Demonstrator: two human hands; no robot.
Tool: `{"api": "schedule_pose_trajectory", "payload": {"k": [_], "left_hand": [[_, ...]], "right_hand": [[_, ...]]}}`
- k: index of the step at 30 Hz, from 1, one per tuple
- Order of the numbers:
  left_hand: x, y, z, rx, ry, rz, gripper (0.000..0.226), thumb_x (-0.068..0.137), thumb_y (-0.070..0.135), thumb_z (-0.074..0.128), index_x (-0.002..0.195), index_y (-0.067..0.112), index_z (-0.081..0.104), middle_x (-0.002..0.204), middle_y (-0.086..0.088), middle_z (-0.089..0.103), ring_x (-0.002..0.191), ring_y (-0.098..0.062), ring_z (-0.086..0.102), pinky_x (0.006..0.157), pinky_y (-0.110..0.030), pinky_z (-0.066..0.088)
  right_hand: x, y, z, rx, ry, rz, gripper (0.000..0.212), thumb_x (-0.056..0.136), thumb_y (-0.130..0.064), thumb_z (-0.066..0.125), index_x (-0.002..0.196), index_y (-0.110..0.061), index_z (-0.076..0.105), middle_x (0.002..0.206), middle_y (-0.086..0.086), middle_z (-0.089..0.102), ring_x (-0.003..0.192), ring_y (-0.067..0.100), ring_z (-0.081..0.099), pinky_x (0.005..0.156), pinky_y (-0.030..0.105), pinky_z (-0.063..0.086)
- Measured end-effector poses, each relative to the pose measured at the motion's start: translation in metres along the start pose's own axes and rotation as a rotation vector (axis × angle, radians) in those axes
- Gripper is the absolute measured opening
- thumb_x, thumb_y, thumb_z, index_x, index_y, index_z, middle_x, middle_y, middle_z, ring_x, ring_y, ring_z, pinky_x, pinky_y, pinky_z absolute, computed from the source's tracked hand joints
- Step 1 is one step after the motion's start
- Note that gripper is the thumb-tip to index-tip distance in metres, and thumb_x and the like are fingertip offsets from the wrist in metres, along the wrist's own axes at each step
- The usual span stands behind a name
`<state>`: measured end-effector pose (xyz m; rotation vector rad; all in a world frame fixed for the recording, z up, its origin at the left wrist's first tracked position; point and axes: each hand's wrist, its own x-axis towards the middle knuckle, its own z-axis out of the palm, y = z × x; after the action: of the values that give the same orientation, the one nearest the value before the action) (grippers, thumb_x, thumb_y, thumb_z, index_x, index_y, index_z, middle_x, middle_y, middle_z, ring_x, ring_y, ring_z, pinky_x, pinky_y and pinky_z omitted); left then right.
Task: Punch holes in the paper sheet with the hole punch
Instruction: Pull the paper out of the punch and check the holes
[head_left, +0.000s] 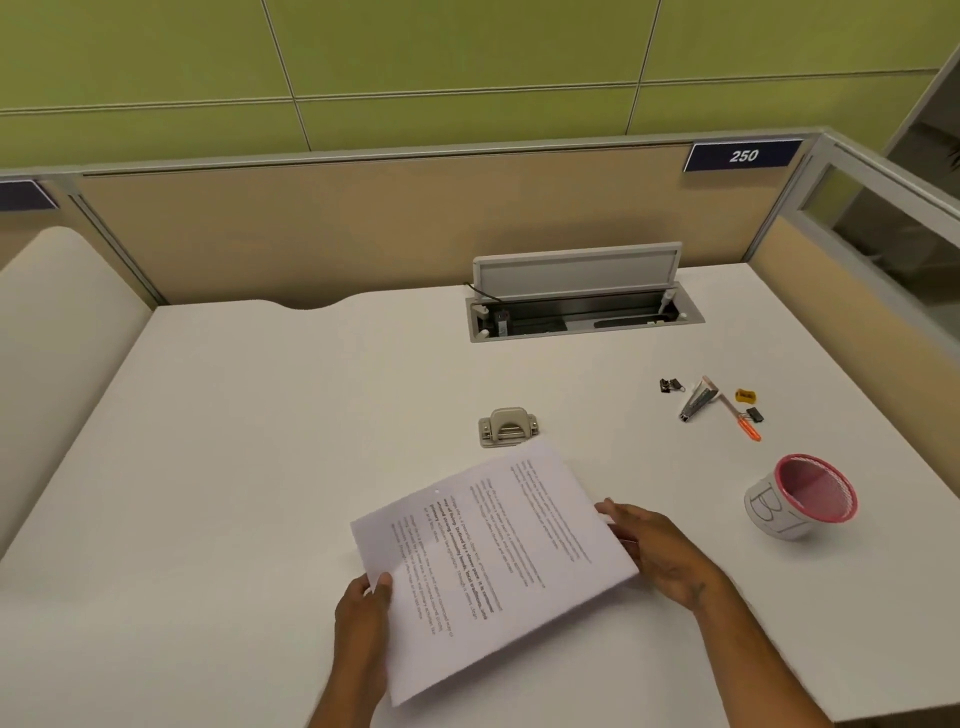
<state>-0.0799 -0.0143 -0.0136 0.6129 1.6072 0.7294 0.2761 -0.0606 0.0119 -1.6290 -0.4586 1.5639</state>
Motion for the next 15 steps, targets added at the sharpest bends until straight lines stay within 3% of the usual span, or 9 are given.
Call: {"api": "schedule_pose_trajectory", "payload": {"k": [4,7,11,15], "left_hand": [[-0.016,-0.007,0.004,-0.109,0.094,-0.006,0.022,0.101,0.02,0.048,0.116,0.009,0.059,0.111,-0.014,0.069,0.097,-0.036,0.066,0.09,-0.053,0.054],[-0.031,-0.015,0.016,-0.174,0.156,0.007,0.019,0.101,0.02,0.048,0.115,0.011,0.058,0.107,-0.01,0.068,0.089,-0.03,0.065,0.08,-0.044,0.054],[-0.055,-0.025,0.037,-0.236,0.209,0.026,0.022,0.101,0.021,0.047,0.12,0.012,0.055,0.107,-0.01,0.067,0.089,-0.03,0.065,0.08,-0.044,0.054],[-0.078,-0.034,0.056,-0.264,0.244,0.035,0.024,0.102,0.024,0.045,0.122,0.013,0.053,0.108,-0.012,0.067,0.094,-0.035,0.066,0.075,-0.043,0.052]], "right_hand": [[-0.016,0.026,-0.001,0.385,0.013,0.004,0.055,0.081,-0.056,0.063,0.119,-0.017,0.062,0.116,0.01,0.072,0.106,0.024,0.07,0.091,0.04,0.052],[-0.031,0.05,0.02,0.405,-0.048,0.0,0.058,0.074,-0.057,0.07,0.12,-0.022,0.063,0.117,0.007,0.072,0.108,0.023,0.069,0.086,0.037,0.053],[-0.05,0.062,0.062,0.386,-0.144,-0.057,0.052,0.081,-0.043,0.075,0.127,-0.023,0.062,0.125,0.007,0.068,0.116,0.024,0.065,0.097,0.04,0.052],[-0.055,0.056,0.089,0.443,-0.077,-0.15,0.042,0.088,-0.022,0.069,0.129,-0.018,0.059,0.123,0.007,0.069,0.112,0.025,0.067,0.088,0.041,0.057]]}}
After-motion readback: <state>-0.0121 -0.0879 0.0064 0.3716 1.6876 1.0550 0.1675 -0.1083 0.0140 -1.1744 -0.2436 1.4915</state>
